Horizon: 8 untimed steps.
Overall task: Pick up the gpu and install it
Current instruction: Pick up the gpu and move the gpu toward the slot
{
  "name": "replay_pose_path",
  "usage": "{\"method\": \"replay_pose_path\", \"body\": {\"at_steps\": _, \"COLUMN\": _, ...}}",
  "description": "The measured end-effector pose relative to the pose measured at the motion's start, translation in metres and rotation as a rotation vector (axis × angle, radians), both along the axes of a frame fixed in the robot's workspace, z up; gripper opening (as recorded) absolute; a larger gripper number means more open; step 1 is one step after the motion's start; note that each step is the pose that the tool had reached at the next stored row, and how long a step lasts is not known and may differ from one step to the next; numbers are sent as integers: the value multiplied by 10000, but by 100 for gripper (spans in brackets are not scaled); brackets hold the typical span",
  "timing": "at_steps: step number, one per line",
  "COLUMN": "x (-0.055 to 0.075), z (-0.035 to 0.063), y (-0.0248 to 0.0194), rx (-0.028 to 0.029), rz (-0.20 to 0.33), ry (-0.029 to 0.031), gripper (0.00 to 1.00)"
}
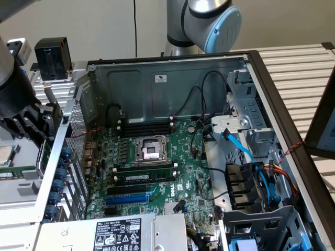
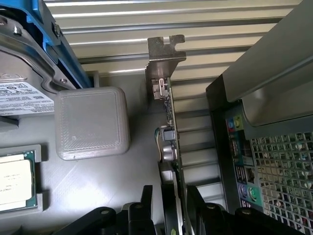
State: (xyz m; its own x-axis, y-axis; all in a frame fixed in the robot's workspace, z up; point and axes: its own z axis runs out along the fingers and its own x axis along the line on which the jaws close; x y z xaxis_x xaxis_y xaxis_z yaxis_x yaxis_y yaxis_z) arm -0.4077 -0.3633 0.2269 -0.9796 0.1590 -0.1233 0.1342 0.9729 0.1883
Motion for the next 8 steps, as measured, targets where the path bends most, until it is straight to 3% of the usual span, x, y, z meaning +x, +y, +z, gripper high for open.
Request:
{"method": "replay_pose_path", "body": {"at_steps": 2, "x": 0, "z": -6, "y": 1, "rx": 60, "rz": 8, "ry": 0, "gripper": 41}}
{"method": "replay_pose_path", "body": {"at_steps": 8, "x": 0, "z": -17, "y": 0, "rx": 75, "rz": 2, "ry": 3, "gripper": 41}}
